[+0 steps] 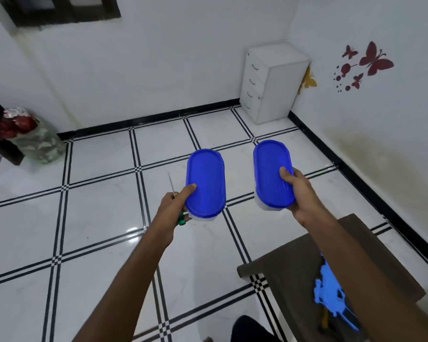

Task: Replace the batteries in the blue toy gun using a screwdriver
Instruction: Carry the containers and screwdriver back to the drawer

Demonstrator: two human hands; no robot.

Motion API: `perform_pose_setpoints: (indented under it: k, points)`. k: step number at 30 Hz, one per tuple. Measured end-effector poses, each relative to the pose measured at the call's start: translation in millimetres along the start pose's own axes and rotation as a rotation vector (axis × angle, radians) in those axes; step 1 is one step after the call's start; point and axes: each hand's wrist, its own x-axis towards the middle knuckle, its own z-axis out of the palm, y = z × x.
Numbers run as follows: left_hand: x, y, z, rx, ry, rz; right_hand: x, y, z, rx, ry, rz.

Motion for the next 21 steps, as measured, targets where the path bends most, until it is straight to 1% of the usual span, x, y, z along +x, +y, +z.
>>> perform_pose_setpoints:
  k: [6,10,13,17,19,21]
  points:
    - [53,29,-45,-0.001,0.051,-0.005,47,-12,66,-0.024,-0.060,0.000]
    - [108,58,-64,0.018,0.061,0.027,96,-14,108,-0.058,-0.069,-0.009]
    - [167,94,-74,0.039,0.057,0.049,154,-21,145,-0.088,-0.081,-0.031]
    - [238,145,-78,0.080,0.049,0.051,230,-42,186,-0.101,-0.074,-0.014]
    - [286,184,-78,0.097,0.042,0.078,282,-62,212,-0.105,-0.068,-0.050]
    - [328,212,-79,0.122,0.019,0.078,321,-79,230,-0.110,-0.041,-0.048]
